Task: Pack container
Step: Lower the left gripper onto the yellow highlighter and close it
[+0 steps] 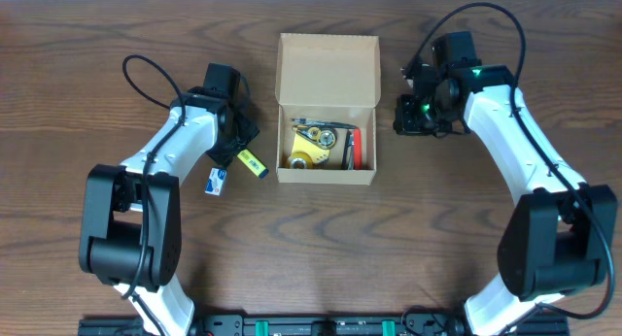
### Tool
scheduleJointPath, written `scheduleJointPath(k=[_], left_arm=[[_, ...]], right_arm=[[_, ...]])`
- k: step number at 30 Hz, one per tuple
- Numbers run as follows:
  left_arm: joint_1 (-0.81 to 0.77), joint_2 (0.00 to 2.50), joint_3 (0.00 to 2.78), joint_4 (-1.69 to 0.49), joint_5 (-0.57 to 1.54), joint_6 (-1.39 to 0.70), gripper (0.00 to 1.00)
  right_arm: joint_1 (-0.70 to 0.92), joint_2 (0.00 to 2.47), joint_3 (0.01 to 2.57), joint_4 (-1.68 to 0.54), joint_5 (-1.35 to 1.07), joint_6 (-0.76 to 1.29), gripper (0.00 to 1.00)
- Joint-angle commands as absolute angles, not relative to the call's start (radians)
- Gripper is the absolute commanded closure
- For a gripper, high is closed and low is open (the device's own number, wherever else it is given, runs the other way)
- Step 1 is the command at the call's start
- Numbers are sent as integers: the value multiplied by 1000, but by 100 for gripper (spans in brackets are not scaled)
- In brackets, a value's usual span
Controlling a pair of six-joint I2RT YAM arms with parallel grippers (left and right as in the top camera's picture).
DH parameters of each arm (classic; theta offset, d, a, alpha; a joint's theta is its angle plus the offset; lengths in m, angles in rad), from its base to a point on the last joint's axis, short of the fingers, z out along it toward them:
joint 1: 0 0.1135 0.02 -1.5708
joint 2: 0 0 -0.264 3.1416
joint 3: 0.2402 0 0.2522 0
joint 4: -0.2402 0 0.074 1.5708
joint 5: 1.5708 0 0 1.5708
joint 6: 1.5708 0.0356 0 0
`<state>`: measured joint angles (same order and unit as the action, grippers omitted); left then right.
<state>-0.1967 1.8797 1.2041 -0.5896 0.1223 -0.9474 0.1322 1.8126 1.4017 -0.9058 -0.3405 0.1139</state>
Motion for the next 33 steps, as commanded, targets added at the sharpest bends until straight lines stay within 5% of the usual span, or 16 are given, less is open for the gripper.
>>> scheduleJointPath(k=[1,11,33], left_arm=[[-198,1907,1196,-589,97,-974,42],[-203,1942,1196,-582,97,-983,43],[-202,1951,1196,-568,70,-987,88]], right_arm=[[123,1784,1419,-910,-337,115,99],[123,1784,1419,-913,-337,115,99],[123,1784,1419,-920,-337,115,99]])
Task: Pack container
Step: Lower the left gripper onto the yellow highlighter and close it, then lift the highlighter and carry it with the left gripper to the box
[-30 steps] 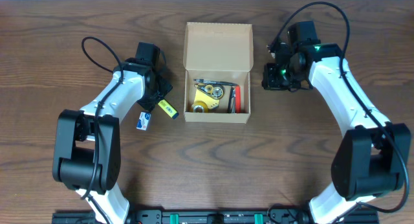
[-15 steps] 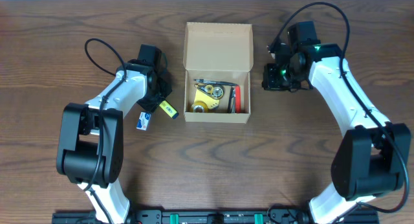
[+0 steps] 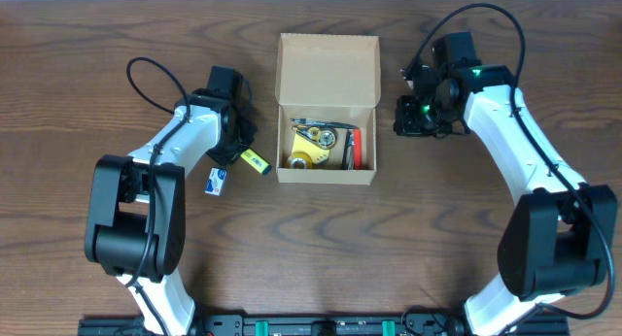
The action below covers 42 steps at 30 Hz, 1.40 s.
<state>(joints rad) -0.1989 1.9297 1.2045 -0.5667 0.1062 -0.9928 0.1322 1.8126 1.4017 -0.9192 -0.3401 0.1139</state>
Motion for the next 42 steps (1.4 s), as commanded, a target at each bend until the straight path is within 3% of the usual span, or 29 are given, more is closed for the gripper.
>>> scheduleJointPath(k=[1,8,15,22,33,42], left_arm=[[-202,1951,1196,-568,70,-987,90],[-163,1945,1248,-593,70,-939,94],[-92,1896,1433,-714,30,-704,94],[-117,1832,1645,-780,85,-160,94],[-229,1751,1732,-801,111,349,94],[-324,1750,1732,-923,361,1047,94]], right_arm=[[123,1784,1419,-920,-337,115,99],[123,1784,1419,-919,-335,115,99],[123,1784,1419,-912,-318,115,99],[123,1784,1419,-881,-318,115,99],[123,1784,1419,-834,-311,115,98],[98,1784,1419,-831,-258,115,99]])
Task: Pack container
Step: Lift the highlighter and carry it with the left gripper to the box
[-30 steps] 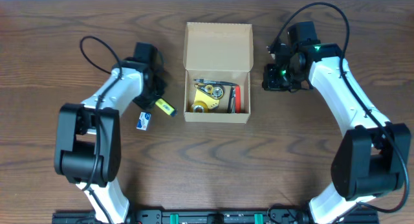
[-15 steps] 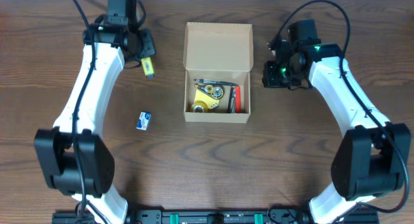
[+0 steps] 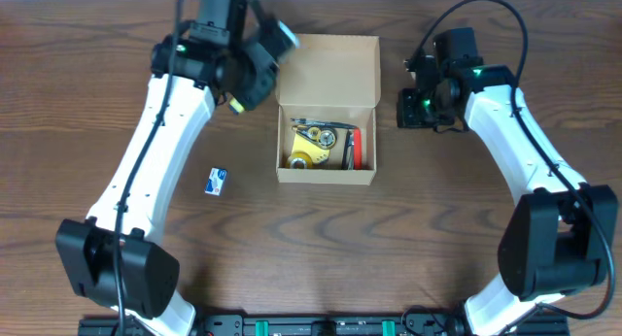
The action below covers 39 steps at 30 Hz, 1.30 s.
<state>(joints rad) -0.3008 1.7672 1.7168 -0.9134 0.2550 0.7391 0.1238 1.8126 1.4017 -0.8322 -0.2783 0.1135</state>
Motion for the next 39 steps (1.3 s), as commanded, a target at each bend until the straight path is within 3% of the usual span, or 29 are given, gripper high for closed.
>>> scheduleJointPath(k=[1,11,39], left_arm=[[-337,1750,1732,-927,369,1080,94],[-474,1784,1730,-998,472,1298,94],[-551,2099,1730,-938,392,1320,94]], right_arm=[[88,1784,1419,-833,-258,115,99],[28,1707,1419,-853,-258,33,99],[-14,1576,1419,-882,-258,-62,99]])
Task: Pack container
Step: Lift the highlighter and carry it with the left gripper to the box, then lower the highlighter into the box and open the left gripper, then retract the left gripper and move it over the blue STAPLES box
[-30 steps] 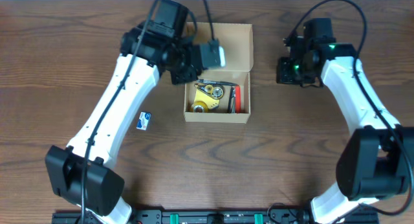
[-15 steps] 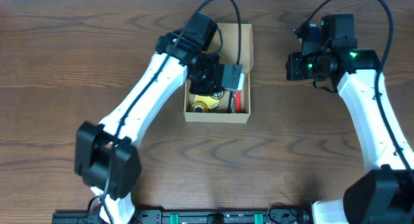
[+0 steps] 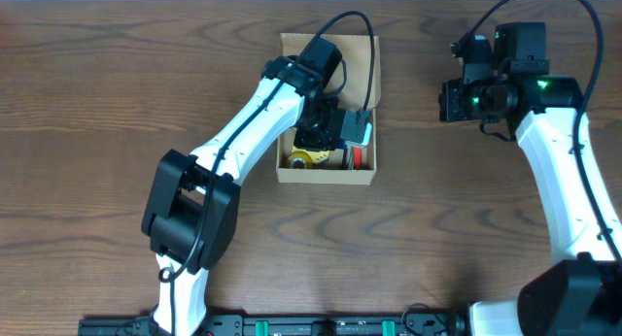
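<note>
An open cardboard box sits at the table's middle, its lid flap lying back. Inside show a yellow roll and a red item. My left arm reaches across the box from the left, and my left gripper is down inside it, over the contents. Its fingers are hidden under the wrist, so what they hold is not visible. My right gripper hangs to the right of the box, well apart from it; its jaws are too dark to read.
The left arm's lower link lies over the table left of the box and covers that patch. A black cable loops over the box lid. The brown wooden table spreads around the box.
My left gripper was up at the box's far left corner with a yellow item in it; now it is down inside the box. My right gripper has moved right, farther from the box.
My left gripper was first over a yellow item on the table left of the box, beside a small blue-and-white packet. Then it was closer on the item, then high by the box's corner with it. Now the gripper is inside the box, and the packet is hidden.
</note>
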### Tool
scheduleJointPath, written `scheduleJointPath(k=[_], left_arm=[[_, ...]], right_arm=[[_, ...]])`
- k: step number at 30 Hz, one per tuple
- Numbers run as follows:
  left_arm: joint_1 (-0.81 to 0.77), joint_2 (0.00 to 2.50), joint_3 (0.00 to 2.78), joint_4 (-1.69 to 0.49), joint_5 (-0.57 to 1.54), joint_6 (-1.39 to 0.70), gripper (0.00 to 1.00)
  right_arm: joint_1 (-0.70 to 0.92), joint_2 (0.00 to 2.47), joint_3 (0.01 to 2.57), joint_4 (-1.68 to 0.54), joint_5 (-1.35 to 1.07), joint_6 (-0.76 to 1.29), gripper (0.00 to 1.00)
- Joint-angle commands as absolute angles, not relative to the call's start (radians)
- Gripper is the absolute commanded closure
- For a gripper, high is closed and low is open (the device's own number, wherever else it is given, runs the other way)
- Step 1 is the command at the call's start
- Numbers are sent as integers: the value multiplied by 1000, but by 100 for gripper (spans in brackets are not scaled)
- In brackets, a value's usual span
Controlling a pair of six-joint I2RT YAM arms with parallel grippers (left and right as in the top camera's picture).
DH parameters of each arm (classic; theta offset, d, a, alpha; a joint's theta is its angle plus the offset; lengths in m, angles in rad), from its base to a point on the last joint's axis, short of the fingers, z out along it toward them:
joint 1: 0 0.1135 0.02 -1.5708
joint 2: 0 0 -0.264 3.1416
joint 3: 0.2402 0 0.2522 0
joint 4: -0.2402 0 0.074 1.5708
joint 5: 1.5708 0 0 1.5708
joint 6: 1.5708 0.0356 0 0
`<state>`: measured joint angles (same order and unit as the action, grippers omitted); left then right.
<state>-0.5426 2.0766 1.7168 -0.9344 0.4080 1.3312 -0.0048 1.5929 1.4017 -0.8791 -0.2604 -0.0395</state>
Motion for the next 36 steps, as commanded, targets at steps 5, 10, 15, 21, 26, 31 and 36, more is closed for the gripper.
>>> scheduleJointPath(k=[5,10,15,21,26,31,36], left_arm=[[-556,2120,1730,-927,384,1320,94],[-558,2120,1730,-915,382,1279,72],[-558,2120,1730,-898,381,1230,44],[-557,2118,1730,-881,324,1222,41],[-558,2049,1732,-879,304,1200,48],[-556,1894,1732,-878,303,1170,50],[-544,1733,1732,-891,247,1135,54]], right_arm=[[-14,1576,1419,-888,-258,-70,99],[-14,1576,1419,-891,-258,-81,99],[-14,1576,1418,-899,-258,-84,99],[-14,1576,1419,-902,-258,-84,98],[-14,1576,1418,-902,-259,-84,99],[-14,1576,1419,-901,-259,-83,98],[-14,1576,1418,-902,-263,-83,99]])
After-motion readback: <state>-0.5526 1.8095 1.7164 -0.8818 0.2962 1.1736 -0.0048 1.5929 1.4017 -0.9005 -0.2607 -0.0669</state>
